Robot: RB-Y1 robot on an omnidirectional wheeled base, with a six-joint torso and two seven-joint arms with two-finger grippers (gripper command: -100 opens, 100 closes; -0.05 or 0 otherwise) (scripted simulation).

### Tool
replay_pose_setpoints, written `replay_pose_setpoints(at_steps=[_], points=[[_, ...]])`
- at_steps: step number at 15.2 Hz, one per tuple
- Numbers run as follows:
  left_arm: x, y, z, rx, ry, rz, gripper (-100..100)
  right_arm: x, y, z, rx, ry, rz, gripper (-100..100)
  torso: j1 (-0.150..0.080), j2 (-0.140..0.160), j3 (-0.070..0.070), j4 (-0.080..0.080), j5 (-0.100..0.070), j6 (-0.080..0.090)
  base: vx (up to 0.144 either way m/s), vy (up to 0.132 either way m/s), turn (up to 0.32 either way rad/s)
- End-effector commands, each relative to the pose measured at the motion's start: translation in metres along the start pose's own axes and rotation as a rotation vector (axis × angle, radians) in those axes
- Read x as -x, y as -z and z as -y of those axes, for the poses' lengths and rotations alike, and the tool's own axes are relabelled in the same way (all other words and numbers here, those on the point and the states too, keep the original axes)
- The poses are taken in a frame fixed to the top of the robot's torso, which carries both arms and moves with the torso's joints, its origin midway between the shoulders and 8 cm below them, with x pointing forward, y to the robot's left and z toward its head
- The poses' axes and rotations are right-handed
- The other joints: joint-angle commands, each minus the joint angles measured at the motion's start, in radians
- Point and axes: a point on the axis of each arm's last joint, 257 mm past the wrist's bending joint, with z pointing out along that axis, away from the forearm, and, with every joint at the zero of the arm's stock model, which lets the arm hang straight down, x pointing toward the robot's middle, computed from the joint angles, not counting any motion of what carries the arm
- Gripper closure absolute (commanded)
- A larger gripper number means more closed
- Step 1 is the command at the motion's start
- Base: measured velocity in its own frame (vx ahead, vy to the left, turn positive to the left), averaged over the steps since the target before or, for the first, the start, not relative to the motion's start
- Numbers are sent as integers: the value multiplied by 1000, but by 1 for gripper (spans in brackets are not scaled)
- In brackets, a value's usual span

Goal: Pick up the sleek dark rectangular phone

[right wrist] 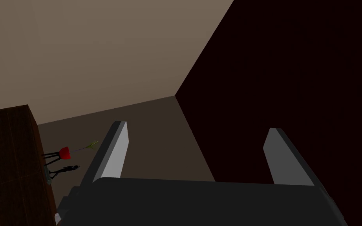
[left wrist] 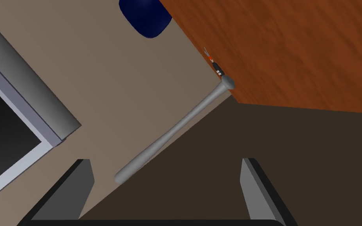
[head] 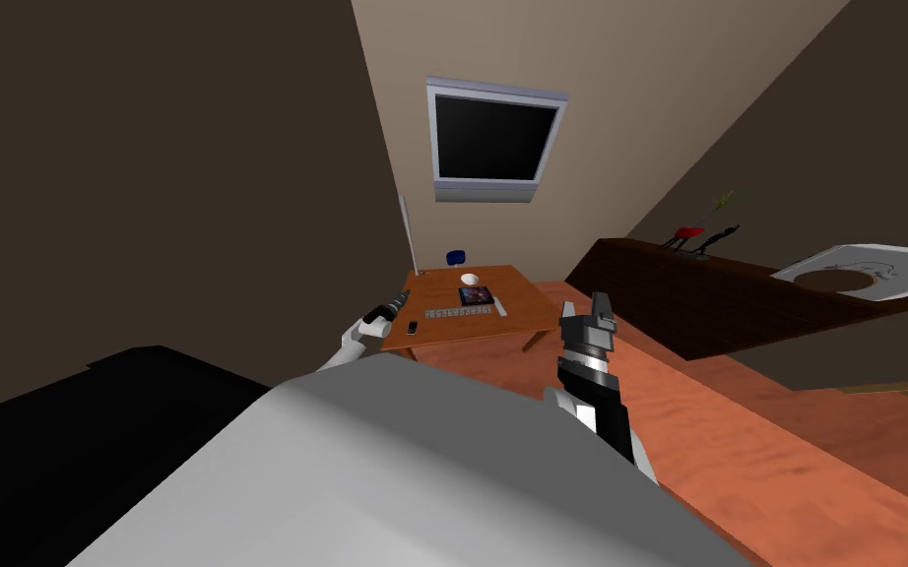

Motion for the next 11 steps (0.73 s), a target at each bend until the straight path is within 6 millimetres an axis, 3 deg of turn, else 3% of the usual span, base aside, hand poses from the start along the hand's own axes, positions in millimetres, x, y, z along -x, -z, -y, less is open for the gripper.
replay_pose_setpoints(at_steps=[1, 6, 7, 8, 10, 11], points=[[-3, -2, -19, 49, -27, -19, -100, 0, 0, 0, 0, 0, 0, 0, 0, 0, 0, 0, 0, 0, -5, -15, -21], [-7, -6, -71, 193, -101, -83, -100, 0, 0, 0, 0, 0, 0, 0, 0, 0, 0, 0, 0, 0, -4, -20, -109], [-7, -6, -71, 193, -101, -83, -100, 0, 0, 0, 0, 0, 0, 0, 0, 0, 0, 0, 0, 0, -3, -13, -51], [-6, -6, -92, 248, -127, -107, -100, 0, 0, 0, 0, 0, 0, 0, 1, 0, 0, 0, 0, -1, -2, -18, -116], [-6, -7, -103, 290, -149, -138, -100, 0, 0, 0, 0, 0, 0, 0, 0, 0, 0, 0, 0, 0, -3, -23, -146], [-10, -2, -118, 326, -165, -157, -100, 0, 0, 0, 0, 0, 0, 0, 0, 0, 0, 0, 0, 0, -1, -24, -146]])
